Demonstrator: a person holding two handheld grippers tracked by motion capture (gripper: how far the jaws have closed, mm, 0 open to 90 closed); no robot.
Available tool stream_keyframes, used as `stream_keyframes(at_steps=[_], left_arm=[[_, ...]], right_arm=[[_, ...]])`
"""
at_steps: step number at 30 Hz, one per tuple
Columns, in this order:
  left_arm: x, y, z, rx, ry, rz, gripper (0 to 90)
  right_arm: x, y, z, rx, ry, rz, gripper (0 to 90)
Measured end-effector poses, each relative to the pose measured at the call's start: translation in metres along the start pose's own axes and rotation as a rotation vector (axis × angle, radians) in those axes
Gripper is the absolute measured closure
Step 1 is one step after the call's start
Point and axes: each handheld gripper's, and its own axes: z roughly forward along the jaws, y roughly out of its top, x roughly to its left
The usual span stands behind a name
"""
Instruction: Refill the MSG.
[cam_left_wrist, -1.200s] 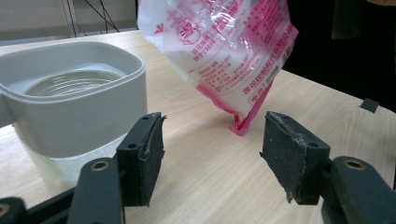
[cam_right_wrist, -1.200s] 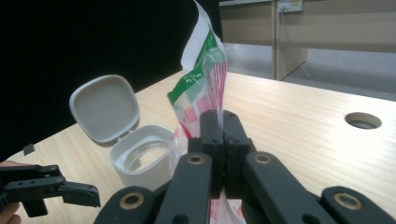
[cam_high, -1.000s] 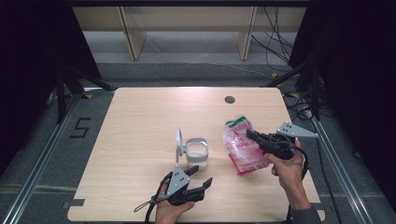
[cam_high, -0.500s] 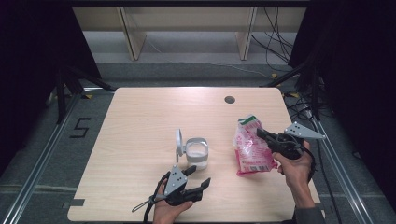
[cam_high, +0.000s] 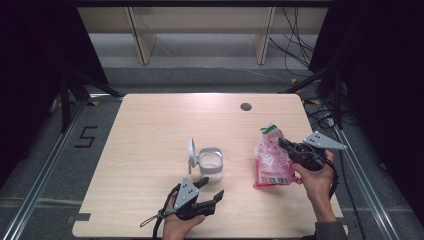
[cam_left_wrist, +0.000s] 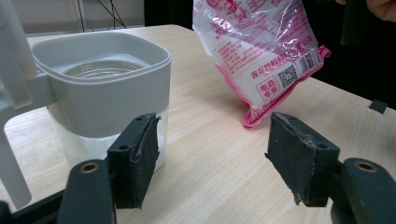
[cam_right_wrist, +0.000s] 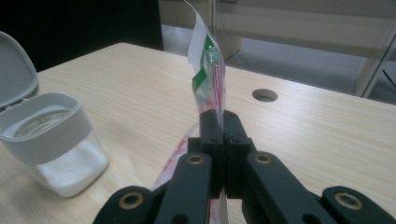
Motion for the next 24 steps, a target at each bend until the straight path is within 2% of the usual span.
stream_keyframes(at_steps=[2,3,4,5,6,8,11,12,13,14,17,18,19,20,21,22,23,24], left_arm=[[0.0,0.0,0.0,-0.008,-0.001,-0.002,33.1],[0.0,0.0,0.0,-0.007,0.0,-0.001,33.1],[0.0,0.0,0.0,-0.004,0.001,-0.002,33.1],[0.0,0.0,0.0,-0.003,0.001,-0.002,33.1],[0.0,0.0,0.0,-0.007,0.0,-0.003,33.1],[0.0,0.0,0.0,-0.008,0.0,-0.003,33.1],[0.001,0.0,0.0,-0.006,-0.001,-0.004,33.0],[0.002,0.0,0.0,-0.013,-0.004,-0.006,33.0],[0.002,0.0,0.0,-0.012,-0.001,-0.005,33.1],[0.002,0.0,0.0,-0.013,0.0,-0.004,33.0],[0.002,0.0,-0.001,-0.009,0.004,-0.004,33.0],[0.002,0.0,-0.001,-0.009,0.004,-0.004,33.0],[0.002,0.0,-0.001,-0.008,0.004,-0.005,33.0],[0.002,0.0,-0.001,-0.008,0.004,-0.005,33.0],[0.001,0.0,-0.001,-0.008,0.004,-0.005,33.0],[0.001,0.0,-0.001,-0.008,0.004,-0.005,33.1],[0.001,0.0,-0.001,-0.006,0.001,-0.006,33.1],[0.001,0.0,-0.001,-0.006,0.001,-0.006,33.1]], right_arm=[[0.0,-0.001,0.0,0.012,-0.001,0.024,90.0],[-0.003,-0.002,0.001,-0.001,0.003,0.009,90.0],[-0.003,-0.003,0.001,0.009,-0.008,0.018,90.0],[-0.006,-0.004,0.001,0.006,-0.008,0.007,90.0],[-0.005,-0.005,0.001,0.014,-0.019,0.024,90.0],[-0.007,-0.006,0.002,0.015,-0.01,0.017,90.0],[-0.012,-0.01,0.004,0.024,-0.028,0.01,90.0],[-0.009,-0.011,0.003,0.044,-0.029,0.047,90.0],[-0.013,-0.012,0.005,0.035,-0.023,0.012,90.0],[-0.01,-0.012,0.004,0.052,-0.038,0.036,90.0],[-0.013,-0.015,0.007,0.051,-0.05,-0.003,90.0],[-0.013,-0.015,0.007,0.051,-0.05,-0.003,90.0],[-0.013,-0.016,0.007,0.071,-0.057,0.032,90.0],[-0.013,-0.016,0.007,0.071,-0.057,0.032,90.0],[-0.016,-0.018,0.007,0.068,-0.061,0.007,89.9],[-0.016,-0.018,0.007,0.068,-0.061,0.007,89.9],[-0.017,-0.02,0.008,0.075,-0.067,0.03,89.9],[-0.019,-0.021,0.009,0.076,-0.065,0.009,89.9]])
